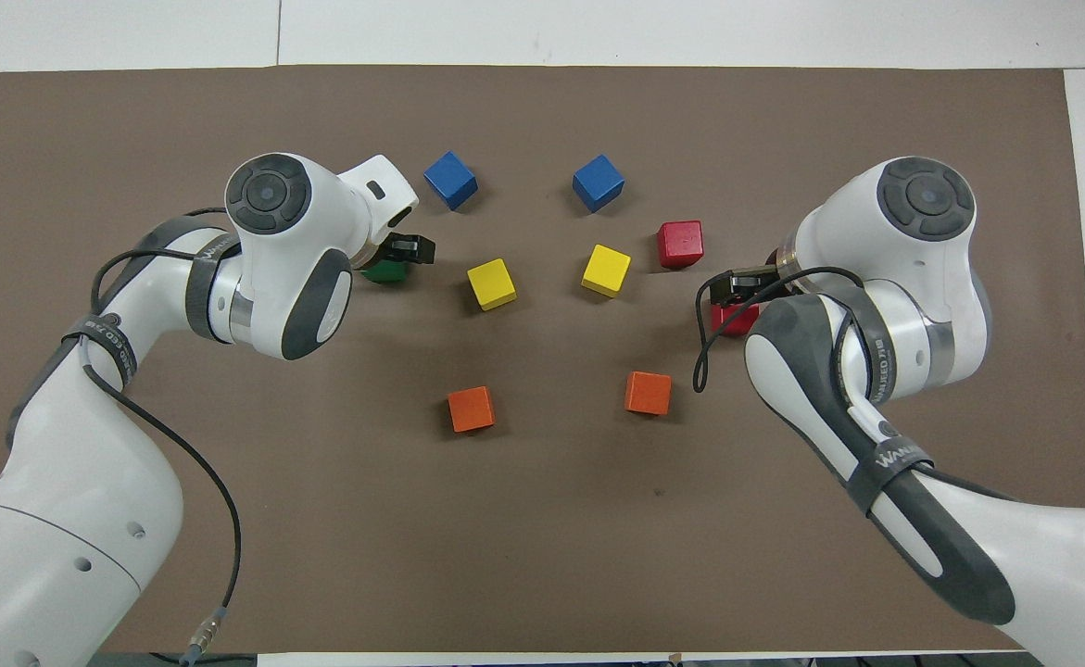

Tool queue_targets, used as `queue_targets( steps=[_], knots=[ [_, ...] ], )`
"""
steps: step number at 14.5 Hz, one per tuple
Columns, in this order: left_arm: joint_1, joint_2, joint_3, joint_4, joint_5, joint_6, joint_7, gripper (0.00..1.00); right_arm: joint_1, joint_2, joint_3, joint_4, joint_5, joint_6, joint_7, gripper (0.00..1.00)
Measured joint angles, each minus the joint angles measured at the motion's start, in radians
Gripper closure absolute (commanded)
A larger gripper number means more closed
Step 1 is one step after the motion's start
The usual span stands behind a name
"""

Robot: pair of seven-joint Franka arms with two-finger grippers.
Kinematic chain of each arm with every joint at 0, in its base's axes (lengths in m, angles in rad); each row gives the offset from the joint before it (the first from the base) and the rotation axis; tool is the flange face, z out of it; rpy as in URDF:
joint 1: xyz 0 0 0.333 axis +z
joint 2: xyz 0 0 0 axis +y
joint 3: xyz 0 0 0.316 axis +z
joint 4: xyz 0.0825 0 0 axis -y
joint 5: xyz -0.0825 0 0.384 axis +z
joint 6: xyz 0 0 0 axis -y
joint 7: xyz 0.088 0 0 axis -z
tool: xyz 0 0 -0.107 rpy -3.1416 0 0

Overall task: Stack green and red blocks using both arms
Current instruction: 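Carry the green cube toward the first green while the right gripper carries red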

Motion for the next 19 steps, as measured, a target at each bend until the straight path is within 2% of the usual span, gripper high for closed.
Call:
queue_targets(
  steps=[1,8,9,10,11,12,15,17,19],
  knots=[
    [0.0,0.0,0.0,-0.003,0.006,0.0,-0.009,1.0,0.005,0.005,0.0,-0.001,0.0,0.007,0.006,0.0],
    [0.0,-0.001,0.004,0.004,0.038,-0.009,-0.028,1.0,0.007,0.024,-0.001,-0.028,0.0,0.055,0.007,0.01],
    [0.002,-0.004,0.008,0.015,0.038,-0.028,-0.029,1.0,0.007,0.029,-0.001,-0.032,0.0,0.066,0.007,0.07],
    [0.005,-0.011,0.011,0.034,0.038,-0.061,-0.031,1.0,0.007,0.035,-0.001,-0.034,0.0,0.074,0.007,0.28],
    [0.014,-0.024,0.014,0.054,0.037,-0.098,-0.034,1.0,0.007,0.04,-0.001,-0.035,0.0,0.077,0.007,0.6],
    [0.034,-0.048,0.015,0.073,0.03,-0.141,-0.036,1.0,0.007,0.045,-0.002,-0.036,0.0,0.078,0.007,0.97],
    [0.121,-0.154,0.014,0.09,-0.007,-0.271,-0.015,1.0,0.001,0.044,-0.009,-0.025,-0.002,0.058,0.007,1.0],
    [0.185,-0.221,0.015,0.09,-0.052,-0.344,0.058,1.0,-0.03,0.027,-0.013,0.04,-0.01,-0.036,0.0,1.0],
    [0.248,-0.266,0.017,0.089,-0.081,-0.407,0.15,1.0,-0.101,0.006,-0.015,0.126,-0.012,-0.114,-0.085,1.0]
  ],
)
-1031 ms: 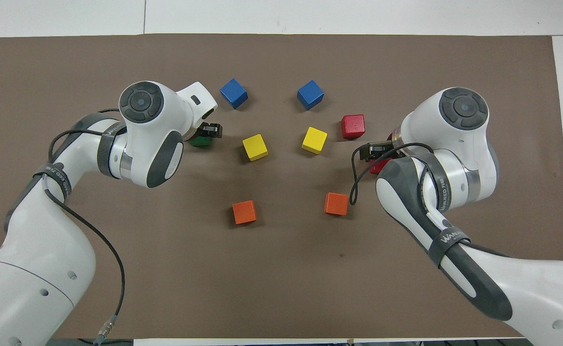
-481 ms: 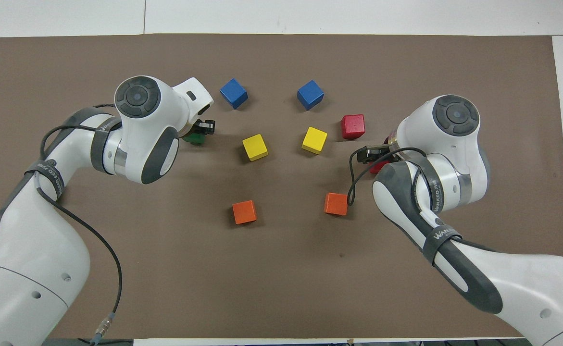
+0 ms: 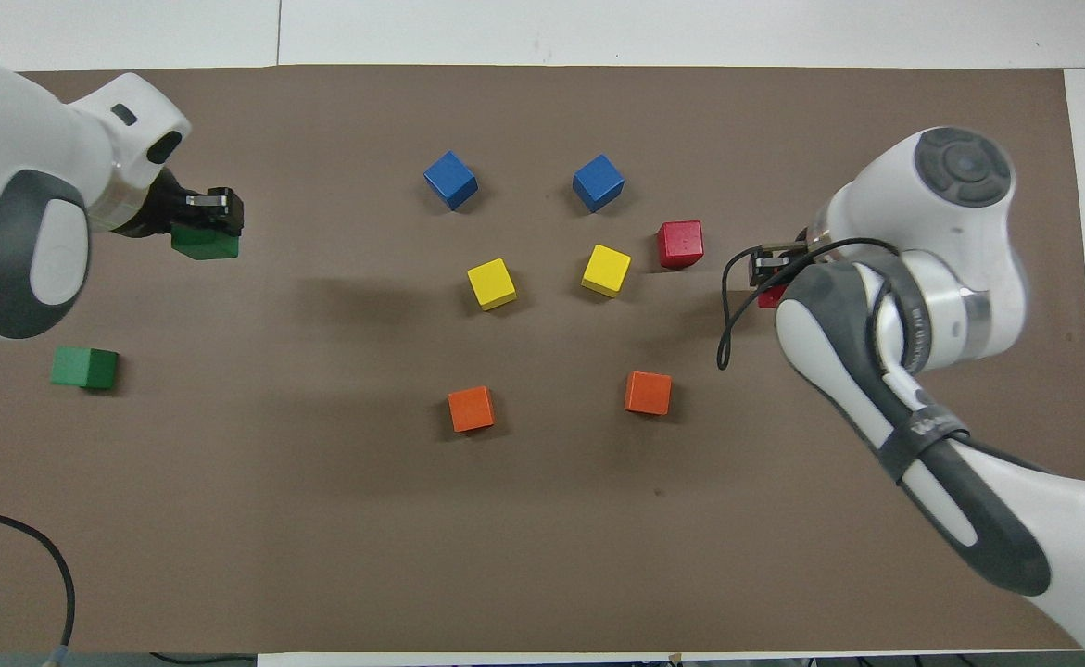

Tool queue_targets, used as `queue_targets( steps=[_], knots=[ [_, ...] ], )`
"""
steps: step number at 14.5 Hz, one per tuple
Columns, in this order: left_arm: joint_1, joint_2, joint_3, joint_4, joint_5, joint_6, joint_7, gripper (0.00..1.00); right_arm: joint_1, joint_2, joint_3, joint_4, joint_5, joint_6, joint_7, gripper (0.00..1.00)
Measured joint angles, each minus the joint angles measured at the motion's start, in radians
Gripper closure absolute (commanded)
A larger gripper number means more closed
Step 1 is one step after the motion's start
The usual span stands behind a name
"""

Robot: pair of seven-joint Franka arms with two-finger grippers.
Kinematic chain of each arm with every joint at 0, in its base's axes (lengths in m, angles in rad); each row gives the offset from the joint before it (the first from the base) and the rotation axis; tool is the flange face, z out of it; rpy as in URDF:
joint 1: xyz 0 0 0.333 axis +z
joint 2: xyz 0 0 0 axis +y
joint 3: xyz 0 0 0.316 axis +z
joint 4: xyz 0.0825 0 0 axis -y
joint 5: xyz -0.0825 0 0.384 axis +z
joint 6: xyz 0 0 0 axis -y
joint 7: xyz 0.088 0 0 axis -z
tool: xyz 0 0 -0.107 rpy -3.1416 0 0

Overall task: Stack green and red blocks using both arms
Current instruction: 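Carry the green cube toward the first green while the right gripper carries red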

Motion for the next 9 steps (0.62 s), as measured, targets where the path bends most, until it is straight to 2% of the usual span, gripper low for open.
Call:
queue_targets(
  steps=[2,4,9],
  knots=[
    [0.059,-0.027,0.001,-0.001,-0.007,-0.049,0.085,1.0,-0.1,-0.01,-0.002,0.037,0.0,0.006,-0.139,1.0],
    [0.114,-0.045,0.003,-0.003,-0.009,-0.08,0.174,1.0,-0.191,-0.002,-0.005,0.03,0.0,0.043,-0.253,1.0],
    [0.276,-0.073,0.008,-0.041,-0.011,-0.092,0.447,1.0,-0.219,0.015,0.0,-0.038,0.0,0.088,-0.277,1.0]
  ],
)
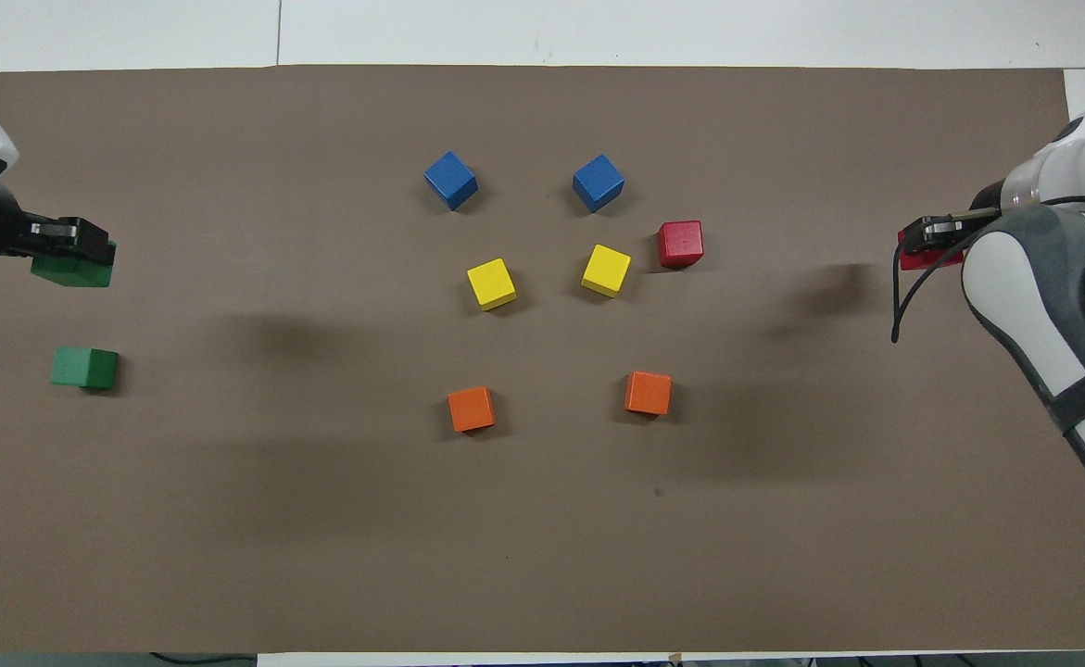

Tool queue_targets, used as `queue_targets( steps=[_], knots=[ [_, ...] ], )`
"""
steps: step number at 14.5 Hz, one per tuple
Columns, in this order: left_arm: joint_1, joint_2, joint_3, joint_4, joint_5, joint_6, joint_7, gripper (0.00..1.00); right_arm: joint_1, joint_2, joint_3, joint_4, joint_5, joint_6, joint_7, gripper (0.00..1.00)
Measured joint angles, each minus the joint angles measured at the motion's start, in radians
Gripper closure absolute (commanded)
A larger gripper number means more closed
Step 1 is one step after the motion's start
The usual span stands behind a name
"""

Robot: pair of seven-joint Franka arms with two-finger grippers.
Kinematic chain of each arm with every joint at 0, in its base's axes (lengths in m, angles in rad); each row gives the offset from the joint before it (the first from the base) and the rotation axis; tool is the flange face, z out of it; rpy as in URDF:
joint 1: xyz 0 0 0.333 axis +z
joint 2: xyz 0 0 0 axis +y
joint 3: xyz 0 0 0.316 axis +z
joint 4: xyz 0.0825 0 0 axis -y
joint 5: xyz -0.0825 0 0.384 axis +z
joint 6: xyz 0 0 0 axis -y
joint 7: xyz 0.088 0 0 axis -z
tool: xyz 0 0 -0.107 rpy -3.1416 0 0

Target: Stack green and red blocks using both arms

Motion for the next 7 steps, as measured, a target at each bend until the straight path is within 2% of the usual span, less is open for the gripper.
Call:
queue_targets(
  steps=[3,7],
  knots=[
    [0.093,-0.029,0.001,-0.101,-0.001,0.086,0.123,1.0,0.001,-0.001,0.004,-0.047,0.0,0.009,-0.014,1.0],
    [0.13,-0.072,0.001,-0.285,-0.001,0.245,0.138,1.0,0.0,-0.001,0.004,-0.069,0.0,0.022,-0.032,1.0]
  ],
)
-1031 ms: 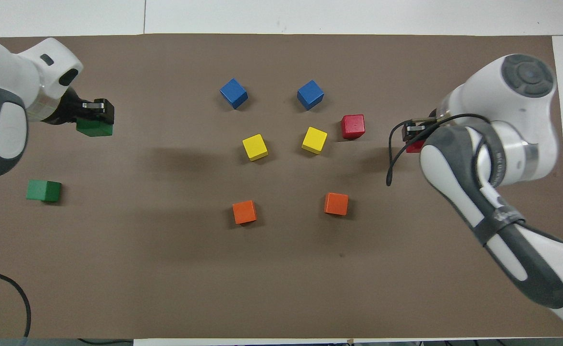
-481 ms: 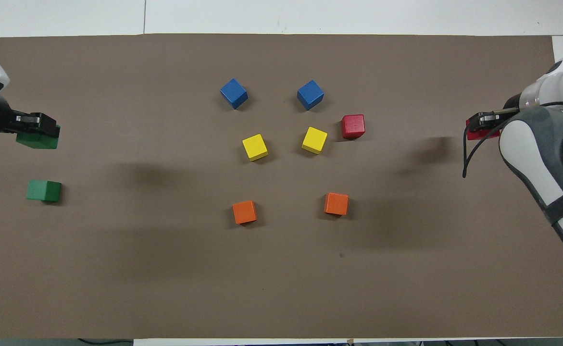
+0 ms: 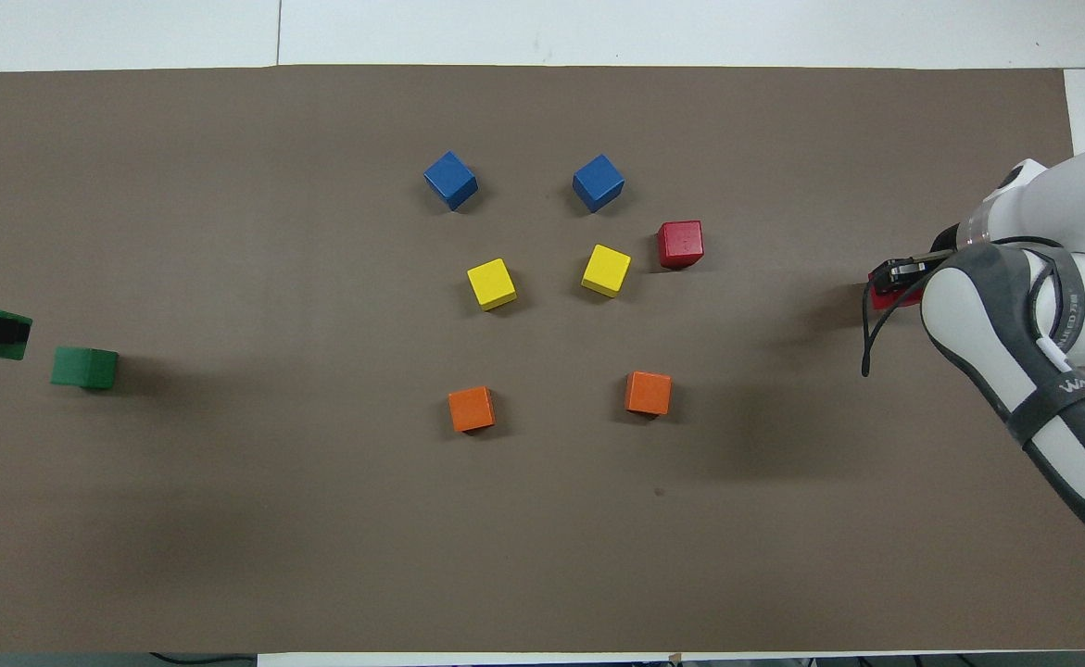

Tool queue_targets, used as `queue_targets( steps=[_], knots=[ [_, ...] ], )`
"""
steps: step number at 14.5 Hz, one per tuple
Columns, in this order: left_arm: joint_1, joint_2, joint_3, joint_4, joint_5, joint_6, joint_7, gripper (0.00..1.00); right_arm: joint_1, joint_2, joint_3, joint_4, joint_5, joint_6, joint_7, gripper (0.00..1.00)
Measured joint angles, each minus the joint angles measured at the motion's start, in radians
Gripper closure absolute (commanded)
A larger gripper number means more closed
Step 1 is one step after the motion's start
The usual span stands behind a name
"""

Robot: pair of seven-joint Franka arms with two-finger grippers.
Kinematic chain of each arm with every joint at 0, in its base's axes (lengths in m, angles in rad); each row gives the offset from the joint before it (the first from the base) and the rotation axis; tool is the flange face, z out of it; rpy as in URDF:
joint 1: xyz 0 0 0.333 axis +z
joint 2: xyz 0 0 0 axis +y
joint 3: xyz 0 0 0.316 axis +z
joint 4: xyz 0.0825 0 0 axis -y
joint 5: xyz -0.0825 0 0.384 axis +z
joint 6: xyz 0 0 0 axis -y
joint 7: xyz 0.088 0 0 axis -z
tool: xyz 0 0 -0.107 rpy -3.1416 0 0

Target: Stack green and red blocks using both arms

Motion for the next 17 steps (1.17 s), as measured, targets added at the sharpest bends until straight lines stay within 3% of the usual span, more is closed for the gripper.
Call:
queue_targets(
  steps=[7,8,10,11,15,17],
  knots=[
    [0.005,-0.034,0.0,-0.155,-0.001,0.175,-0.01,1.0,0.0,0.021,0.0,-0.035,0.0,0.073,0.0,1.0],
    [0.005,-0.034,0.0,-0.17,-0.004,0.196,-0.011,1.0,0.0,0.026,0.0,-0.036,0.0,0.075,0.0,0.76],
    [0.005,-0.034,0.0,-0.198,-0.039,0.231,-0.013,1.0,0.0,0.033,0.0,-0.038,0.0,0.079,0.0,0.09],
    [0.005,-0.034,0.0,-0.207,-0.064,0.237,-0.019,1.0,0.0,0.036,0.0,-0.039,0.0,0.084,0.0,0.0],
    [0.005,-0.034,-0.003,-0.213,-0.085,0.24,-0.069,1.0,0.0,0.038,-0.001,-0.034,0.0,0.073,0.0,0.0],
    [0.004,-0.034,-0.003,-0.214,-0.085,0.244,-0.07,1.0,0.0,0.031,-0.001,0.014,-0.001,-0.015,0.0,0.0]
  ],
)
